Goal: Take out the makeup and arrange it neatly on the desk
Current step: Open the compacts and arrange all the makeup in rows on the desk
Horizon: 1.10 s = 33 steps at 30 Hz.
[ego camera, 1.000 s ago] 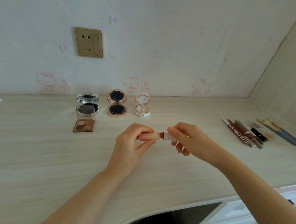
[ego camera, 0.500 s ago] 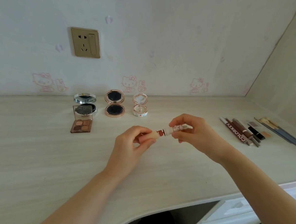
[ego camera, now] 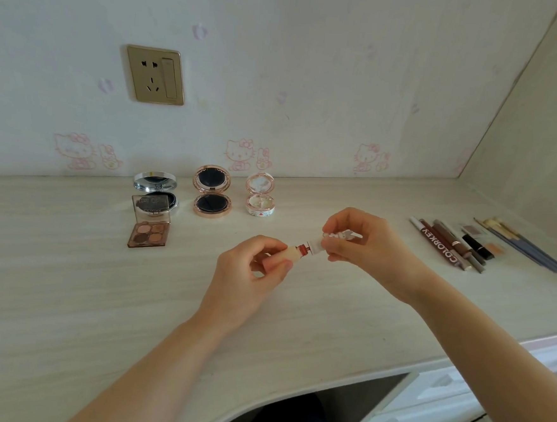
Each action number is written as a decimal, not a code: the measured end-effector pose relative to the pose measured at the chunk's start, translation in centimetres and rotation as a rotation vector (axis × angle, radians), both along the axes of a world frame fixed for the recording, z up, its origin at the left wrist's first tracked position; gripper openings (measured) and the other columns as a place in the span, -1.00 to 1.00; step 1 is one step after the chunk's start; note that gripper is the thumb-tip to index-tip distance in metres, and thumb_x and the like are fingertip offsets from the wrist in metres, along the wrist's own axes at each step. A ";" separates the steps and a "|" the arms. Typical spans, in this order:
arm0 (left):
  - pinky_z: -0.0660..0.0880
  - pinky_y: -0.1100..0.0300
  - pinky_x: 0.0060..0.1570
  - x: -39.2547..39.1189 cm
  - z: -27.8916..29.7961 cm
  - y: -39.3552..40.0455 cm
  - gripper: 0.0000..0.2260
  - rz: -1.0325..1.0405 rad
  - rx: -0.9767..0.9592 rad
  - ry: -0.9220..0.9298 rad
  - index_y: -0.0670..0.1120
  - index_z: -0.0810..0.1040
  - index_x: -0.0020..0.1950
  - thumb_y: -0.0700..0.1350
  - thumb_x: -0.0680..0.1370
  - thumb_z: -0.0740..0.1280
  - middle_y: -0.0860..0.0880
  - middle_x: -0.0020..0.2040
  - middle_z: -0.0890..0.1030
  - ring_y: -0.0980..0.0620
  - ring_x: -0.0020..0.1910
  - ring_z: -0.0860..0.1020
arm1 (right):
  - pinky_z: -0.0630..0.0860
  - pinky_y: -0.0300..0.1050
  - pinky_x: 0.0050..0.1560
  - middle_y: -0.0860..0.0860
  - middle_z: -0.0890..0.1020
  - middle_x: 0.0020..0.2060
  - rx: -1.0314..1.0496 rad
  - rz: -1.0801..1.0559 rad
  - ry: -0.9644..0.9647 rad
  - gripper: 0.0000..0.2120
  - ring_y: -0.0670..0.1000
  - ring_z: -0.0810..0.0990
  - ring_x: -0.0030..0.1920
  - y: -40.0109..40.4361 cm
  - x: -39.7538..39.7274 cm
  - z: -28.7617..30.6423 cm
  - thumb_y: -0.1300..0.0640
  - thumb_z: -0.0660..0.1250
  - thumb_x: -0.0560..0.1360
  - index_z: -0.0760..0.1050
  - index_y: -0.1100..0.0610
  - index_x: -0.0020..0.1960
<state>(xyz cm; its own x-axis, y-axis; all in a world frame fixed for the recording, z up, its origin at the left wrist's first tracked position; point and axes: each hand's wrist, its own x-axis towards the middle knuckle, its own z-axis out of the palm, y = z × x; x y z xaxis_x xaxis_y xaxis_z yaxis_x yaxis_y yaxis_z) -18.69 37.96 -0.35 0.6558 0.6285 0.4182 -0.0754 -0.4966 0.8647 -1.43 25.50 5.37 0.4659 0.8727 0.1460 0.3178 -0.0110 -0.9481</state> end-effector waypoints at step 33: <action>0.44 0.08 -0.11 3.8 0.4 -2.5 -0.77 -0.049 0.485 0.320 0.11 0.43 0.20 -0.03 0.54 0.25 0.10 -0.22 0.49 0.06 -0.10 0.41 | 0.53 -0.23 -0.23 0.06 0.61 -0.23 -0.139 -0.086 0.417 -0.91 -0.01 0.57 -0.26 3.8 4.4 -1.2 0.24 0.45 0.43 0.60 0.26 -0.11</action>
